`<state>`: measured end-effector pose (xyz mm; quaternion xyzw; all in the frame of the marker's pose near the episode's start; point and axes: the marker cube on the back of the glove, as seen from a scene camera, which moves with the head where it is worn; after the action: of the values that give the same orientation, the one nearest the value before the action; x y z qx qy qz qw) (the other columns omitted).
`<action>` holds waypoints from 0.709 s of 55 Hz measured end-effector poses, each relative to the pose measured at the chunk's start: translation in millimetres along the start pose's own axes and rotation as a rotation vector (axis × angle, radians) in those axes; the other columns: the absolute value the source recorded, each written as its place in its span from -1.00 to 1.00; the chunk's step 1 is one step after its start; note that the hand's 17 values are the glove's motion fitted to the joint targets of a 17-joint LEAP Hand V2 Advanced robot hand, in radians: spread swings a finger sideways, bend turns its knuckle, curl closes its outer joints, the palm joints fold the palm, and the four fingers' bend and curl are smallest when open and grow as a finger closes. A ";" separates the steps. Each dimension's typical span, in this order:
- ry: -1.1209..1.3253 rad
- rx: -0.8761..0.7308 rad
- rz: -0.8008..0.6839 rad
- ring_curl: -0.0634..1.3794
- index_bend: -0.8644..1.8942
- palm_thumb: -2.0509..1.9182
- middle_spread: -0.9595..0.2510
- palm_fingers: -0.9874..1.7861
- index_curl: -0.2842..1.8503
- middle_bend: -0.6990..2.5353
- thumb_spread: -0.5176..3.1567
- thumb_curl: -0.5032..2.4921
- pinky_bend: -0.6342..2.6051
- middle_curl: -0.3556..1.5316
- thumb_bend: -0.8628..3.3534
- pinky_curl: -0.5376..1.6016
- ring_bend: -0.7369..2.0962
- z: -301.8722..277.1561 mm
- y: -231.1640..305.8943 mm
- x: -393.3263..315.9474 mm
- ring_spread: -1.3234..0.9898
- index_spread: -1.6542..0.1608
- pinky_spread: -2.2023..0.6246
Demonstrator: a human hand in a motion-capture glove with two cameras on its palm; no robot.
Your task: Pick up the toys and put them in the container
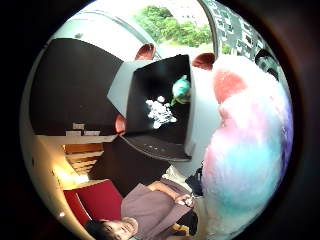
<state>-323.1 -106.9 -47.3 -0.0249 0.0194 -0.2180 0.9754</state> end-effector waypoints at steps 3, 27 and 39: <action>0.026 -0.009 -0.069 0.25 0.38 0.37 0.17 0.26 0.10 0.14 -0.48 -0.07 0.08 0.18 -0.60 0.23 0.44 2.3 -5.8 -14.4 -0.24 0.51 0.26; -0.120 -0.100 -0.108 0.25 0.42 0.36 0.19 0.12 0.17 0.12 -0.48 0.00 0.08 0.25 -0.60 0.28 0.47 64.0 -78.1 -182.0 -0.21 0.52 0.27; -0.099 -0.214 -0.036 -0.05 -0.22 0.16 0.44 -0.76 -0.11 -0.40 -0.20 -0.16 0.14 -0.06 -0.63 0.17 -0.05 82.9 -82.3 -180.5 -0.02 0.58 0.45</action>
<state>-517.2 -101.0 44.9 -0.1402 -0.0061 -0.2307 0.9628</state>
